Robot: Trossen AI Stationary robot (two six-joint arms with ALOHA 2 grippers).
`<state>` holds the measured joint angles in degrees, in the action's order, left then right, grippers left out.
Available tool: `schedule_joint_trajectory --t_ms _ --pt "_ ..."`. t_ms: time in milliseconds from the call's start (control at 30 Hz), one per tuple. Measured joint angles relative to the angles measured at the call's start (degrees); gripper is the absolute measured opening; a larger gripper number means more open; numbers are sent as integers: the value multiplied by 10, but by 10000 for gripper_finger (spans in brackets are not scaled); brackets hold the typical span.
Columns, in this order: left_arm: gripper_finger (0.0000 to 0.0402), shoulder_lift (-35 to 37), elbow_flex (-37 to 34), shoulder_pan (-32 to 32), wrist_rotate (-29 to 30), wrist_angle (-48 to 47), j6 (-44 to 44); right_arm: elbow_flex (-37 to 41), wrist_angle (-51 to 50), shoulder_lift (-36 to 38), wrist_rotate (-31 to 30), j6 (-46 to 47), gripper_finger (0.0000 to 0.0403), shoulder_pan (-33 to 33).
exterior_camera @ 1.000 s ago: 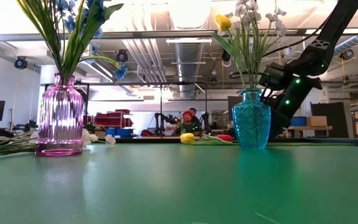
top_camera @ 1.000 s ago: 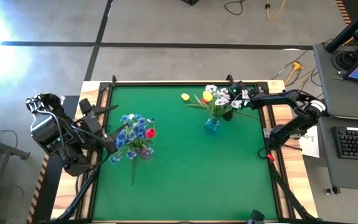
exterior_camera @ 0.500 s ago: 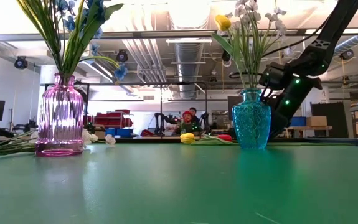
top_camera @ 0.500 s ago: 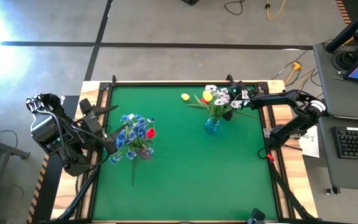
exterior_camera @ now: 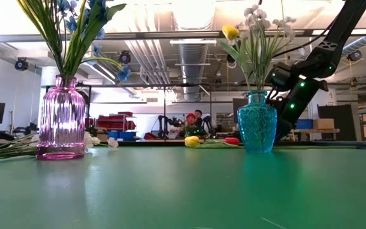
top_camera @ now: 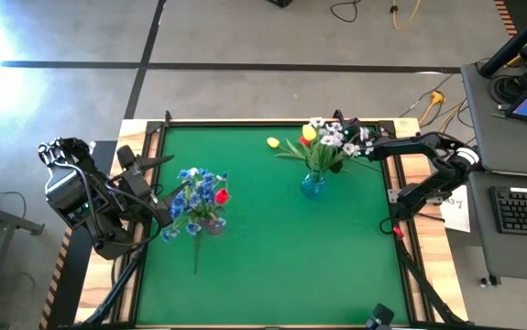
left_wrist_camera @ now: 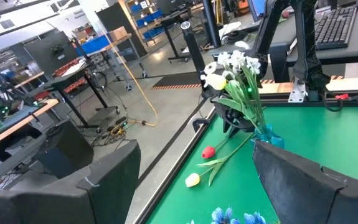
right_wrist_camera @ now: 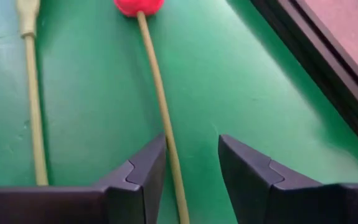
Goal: Sort flowers into vase by color
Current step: Put the red tulip into the violet vase
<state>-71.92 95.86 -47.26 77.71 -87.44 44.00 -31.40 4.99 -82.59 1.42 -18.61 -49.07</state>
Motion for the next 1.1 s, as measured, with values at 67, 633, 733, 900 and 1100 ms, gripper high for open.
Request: schedule_joint_trajectory --t_ms 67,633,733,900,1100 --pt "297 0 0 0 0 0 0 0 0 0 1 0 137 0" --pt "297 0 0 0 3 0 0 0 17 0 18 -18 213 0" --pt "297 0 0 0 3 0 0 -1 32 0 16 -26 216 0" --pt "297 0 0 0 3 0 0 -1 38 0 15 -45 215 -1" --pt "297 0 0 0 3 0 0 -1 44 -24 16 -48 215 -1"
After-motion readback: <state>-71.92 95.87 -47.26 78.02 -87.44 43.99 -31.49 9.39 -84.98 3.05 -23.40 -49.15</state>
